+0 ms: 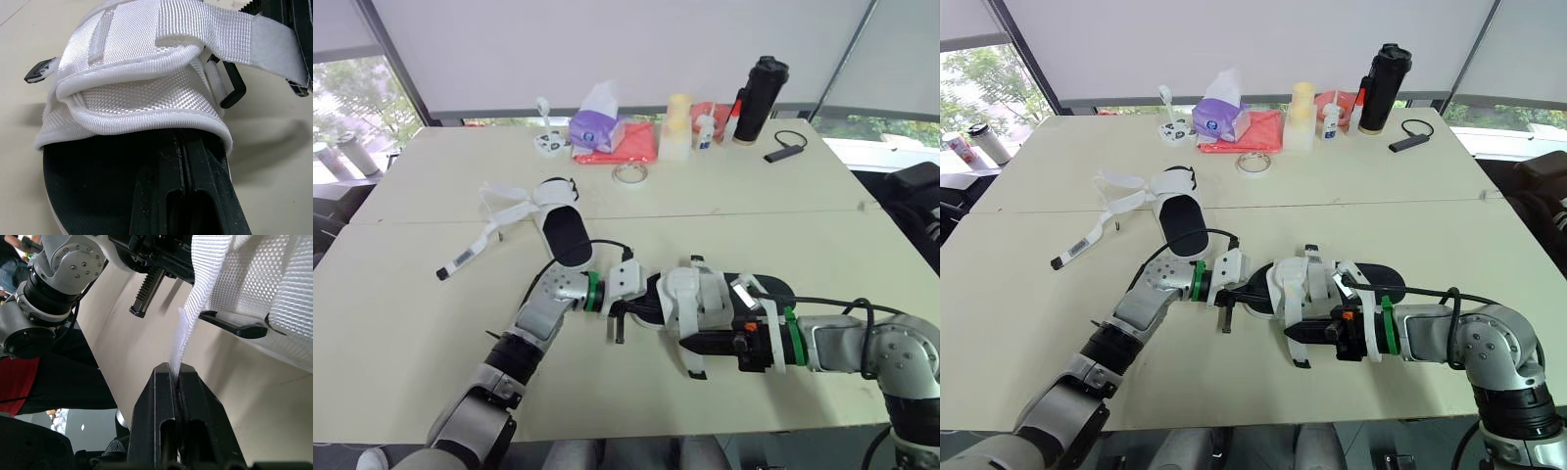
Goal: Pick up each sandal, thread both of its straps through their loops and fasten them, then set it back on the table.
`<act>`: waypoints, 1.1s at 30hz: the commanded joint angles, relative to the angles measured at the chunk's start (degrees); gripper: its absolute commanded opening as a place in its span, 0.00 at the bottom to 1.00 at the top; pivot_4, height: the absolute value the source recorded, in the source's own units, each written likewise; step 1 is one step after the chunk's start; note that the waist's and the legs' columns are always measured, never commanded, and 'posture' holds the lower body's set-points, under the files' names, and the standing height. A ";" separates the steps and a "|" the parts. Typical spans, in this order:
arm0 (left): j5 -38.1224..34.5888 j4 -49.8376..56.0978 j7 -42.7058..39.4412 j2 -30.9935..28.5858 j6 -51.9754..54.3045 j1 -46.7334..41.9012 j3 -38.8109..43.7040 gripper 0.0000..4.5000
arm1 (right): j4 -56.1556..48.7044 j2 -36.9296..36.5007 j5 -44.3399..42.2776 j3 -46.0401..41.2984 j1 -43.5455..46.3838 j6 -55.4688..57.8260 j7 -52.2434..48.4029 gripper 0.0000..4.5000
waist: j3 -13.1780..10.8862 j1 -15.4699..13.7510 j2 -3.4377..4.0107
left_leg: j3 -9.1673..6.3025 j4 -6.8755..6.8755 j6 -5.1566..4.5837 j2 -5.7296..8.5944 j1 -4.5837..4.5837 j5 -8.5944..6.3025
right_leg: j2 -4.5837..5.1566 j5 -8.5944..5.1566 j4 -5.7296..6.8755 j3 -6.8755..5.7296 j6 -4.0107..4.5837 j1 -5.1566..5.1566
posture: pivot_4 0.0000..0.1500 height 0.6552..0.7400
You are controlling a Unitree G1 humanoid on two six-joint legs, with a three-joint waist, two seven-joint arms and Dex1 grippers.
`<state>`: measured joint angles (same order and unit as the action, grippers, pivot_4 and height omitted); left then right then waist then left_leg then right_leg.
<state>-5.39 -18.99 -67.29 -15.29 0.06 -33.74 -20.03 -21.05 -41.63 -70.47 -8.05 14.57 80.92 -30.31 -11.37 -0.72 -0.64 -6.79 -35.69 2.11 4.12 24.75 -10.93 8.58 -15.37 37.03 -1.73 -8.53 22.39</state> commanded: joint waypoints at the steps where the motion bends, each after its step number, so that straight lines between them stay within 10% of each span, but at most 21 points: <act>1: 1.06 -0.11 0.37 -0.23 -1.27 -0.07 -0.69 0.00 | -0.52 -1.09 -4.06 -2.39 4.18 0.47 -0.47 0.01 | 0.00 0.03 0.00 | 0.00 0.00 0.00 0.00 0.00 0.00 | 0.00 0.00 0.00 0.00 0.00 0.00 | 1.00 1.00; 10: 2.00 -1.68 0.86 0.01 -2.84 -0.59 -0.98 0.00 | 10.80 -0.10 -5.39 -1.47 20.01 2.88 1.65 0.01 | 0.00 -0.17 -0.01 | -0.05 0.03 0.00 0.00 0.00 0.00 | 0.00 -0.01 -0.02 -0.03 0.00 -0.01 | 1.00 1.00; 33: 1.64 -0.20 2.01 -0.51 -2.35 0.40 -0.94 0.00 | 19.72 -1.13 17.82 15.17 25.44 -6.56 -19.31 0.01 | 0.00 0.15 0.01 | -0.02 0.06 -0.01 0.02 0.04 -0.01 | -0.02 -0.01 -0.01 -0.02 -0.02 0.08 | 1.00 1.00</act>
<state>-4.24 -19.59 -65.95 -15.54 -2.78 -33.85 -20.92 -0.73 -41.97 -53.70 6.18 39.49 74.52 -48.20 -11.37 -0.57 -0.63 -6.80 -35.63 2.10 4.14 24.79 -10.94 8.57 -15.38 37.02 -1.76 -8.54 22.47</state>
